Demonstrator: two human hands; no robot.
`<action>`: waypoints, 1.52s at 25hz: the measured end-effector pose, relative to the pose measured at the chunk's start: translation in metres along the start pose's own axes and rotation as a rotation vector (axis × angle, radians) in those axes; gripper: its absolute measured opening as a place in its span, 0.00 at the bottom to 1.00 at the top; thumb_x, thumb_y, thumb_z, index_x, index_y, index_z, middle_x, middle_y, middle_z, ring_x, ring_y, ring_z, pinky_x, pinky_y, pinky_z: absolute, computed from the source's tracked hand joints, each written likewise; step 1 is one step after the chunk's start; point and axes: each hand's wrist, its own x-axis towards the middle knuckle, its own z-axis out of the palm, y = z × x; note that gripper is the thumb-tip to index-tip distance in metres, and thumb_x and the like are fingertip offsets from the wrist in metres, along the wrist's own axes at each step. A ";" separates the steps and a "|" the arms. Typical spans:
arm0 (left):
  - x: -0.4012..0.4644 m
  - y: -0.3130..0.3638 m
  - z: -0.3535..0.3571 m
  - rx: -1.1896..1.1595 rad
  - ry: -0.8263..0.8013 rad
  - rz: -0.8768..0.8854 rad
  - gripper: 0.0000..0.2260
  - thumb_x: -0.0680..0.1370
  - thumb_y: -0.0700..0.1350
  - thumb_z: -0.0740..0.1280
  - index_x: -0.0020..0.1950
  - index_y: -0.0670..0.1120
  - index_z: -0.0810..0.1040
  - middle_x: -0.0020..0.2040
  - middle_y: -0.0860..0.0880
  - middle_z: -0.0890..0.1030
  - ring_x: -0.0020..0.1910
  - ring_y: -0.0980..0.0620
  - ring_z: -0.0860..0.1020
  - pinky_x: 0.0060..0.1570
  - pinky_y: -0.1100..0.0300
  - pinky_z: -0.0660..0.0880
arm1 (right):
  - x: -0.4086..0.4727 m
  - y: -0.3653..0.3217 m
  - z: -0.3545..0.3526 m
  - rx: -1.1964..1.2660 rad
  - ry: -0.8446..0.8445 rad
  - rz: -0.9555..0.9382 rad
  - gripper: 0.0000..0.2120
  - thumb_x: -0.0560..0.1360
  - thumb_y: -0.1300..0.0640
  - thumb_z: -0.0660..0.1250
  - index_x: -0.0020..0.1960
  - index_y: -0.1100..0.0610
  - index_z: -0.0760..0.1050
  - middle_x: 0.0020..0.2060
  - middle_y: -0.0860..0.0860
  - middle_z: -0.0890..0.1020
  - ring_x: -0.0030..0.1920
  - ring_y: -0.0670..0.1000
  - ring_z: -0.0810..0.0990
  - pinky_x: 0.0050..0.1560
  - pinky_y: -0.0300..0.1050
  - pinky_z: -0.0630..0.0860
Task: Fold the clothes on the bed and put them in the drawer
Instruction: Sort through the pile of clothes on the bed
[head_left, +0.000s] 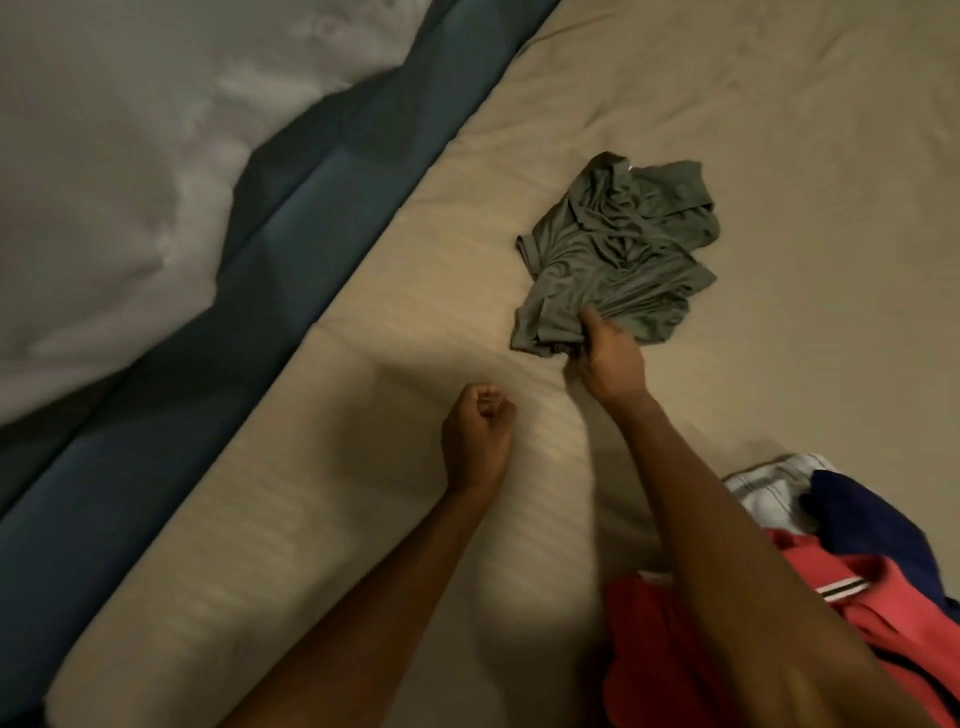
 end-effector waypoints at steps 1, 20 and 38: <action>-0.005 -0.003 0.002 -0.025 -0.014 -0.035 0.04 0.77 0.48 0.72 0.50 0.49 0.81 0.42 0.53 0.83 0.43 0.50 0.83 0.49 0.50 0.82 | -0.004 -0.003 -0.015 0.043 -0.044 -0.001 0.20 0.76 0.55 0.62 0.64 0.62 0.74 0.53 0.65 0.82 0.50 0.67 0.82 0.47 0.56 0.77; -0.268 0.175 0.013 -0.982 -0.674 -0.555 0.29 0.78 0.58 0.68 0.65 0.34 0.79 0.66 0.34 0.79 0.62 0.38 0.80 0.58 0.47 0.80 | -0.463 -0.070 -0.278 1.858 -0.365 0.596 0.29 0.42 0.61 0.88 0.41 0.66 0.86 0.42 0.65 0.85 0.39 0.62 0.87 0.39 0.52 0.84; -0.421 0.136 -0.020 0.202 -0.342 -0.067 0.05 0.68 0.44 0.77 0.38 0.52 0.84 0.35 0.54 0.85 0.39 0.50 0.85 0.45 0.50 0.83 | -0.550 0.063 -0.278 0.980 0.140 0.984 0.07 0.73 0.70 0.65 0.40 0.63 0.81 0.34 0.61 0.83 0.31 0.57 0.79 0.36 0.52 0.76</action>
